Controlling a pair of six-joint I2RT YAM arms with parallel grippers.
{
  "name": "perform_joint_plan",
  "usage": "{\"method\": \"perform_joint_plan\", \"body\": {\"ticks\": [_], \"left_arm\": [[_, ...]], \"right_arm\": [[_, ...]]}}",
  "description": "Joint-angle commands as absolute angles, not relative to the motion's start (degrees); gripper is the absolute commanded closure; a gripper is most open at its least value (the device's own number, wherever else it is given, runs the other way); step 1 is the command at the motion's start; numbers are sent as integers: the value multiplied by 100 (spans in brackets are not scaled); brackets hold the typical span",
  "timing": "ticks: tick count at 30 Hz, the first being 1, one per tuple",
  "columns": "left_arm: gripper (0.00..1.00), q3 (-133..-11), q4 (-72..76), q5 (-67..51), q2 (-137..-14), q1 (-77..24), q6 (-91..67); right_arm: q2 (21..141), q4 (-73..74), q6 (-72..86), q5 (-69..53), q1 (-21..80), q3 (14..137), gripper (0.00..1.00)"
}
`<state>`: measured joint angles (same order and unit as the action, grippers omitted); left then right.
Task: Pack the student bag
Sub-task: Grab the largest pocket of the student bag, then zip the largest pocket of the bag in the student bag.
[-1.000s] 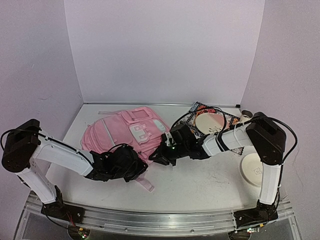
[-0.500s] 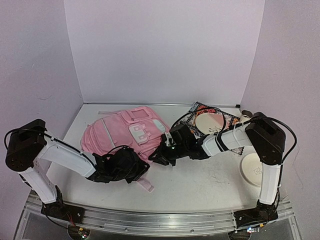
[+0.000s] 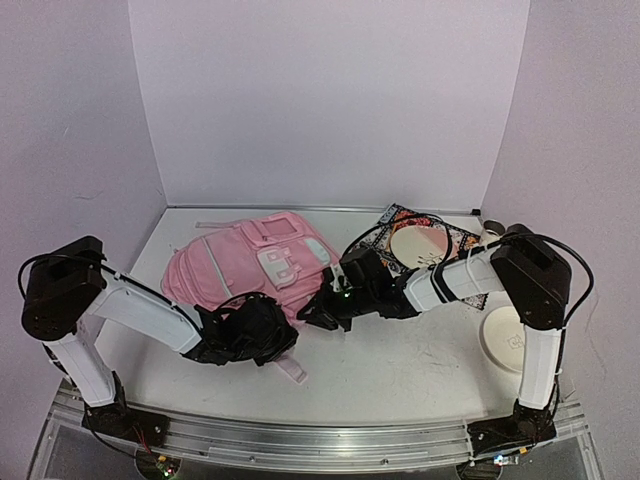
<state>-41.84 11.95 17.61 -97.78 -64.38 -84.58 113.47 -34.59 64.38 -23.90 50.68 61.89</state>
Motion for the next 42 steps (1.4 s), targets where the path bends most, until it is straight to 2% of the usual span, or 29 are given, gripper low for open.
{"method": "perform_joint_plan", "body": {"ticks": [1, 7, 13, 19, 32, 42], "left_arm": [[86, -4299, 568, 1776, -9954, -6337, -8426], [100, -4302, -28, 1713, -9562, -6336, -8237], [100, -4715, -1209, 1669, -9261, -6339, -7629], [100, -4575, -1998, 1464, -8840, -6337, -7367], [100, -4283, -3932, 1832, -7666, -6247, -7088], [100, -4490, -5504, 2246, -6933, -6235, -7270]], "right_arm": [[11359, -3789, 6419, -2584, 5082, 6383, 85], [11307, -3788, 6349, -2519, 4988, 6275, 85], [11322, -3788, 6283, -2511, 4823, 6254, 92], [11282, -3699, 6132, -2524, 4597, 6211, 100], [11375, -3247, 5531, -2641, 3994, 6308, 100], [11718, -2356, 4763, -2529, 3505, 7169, 100]]}}
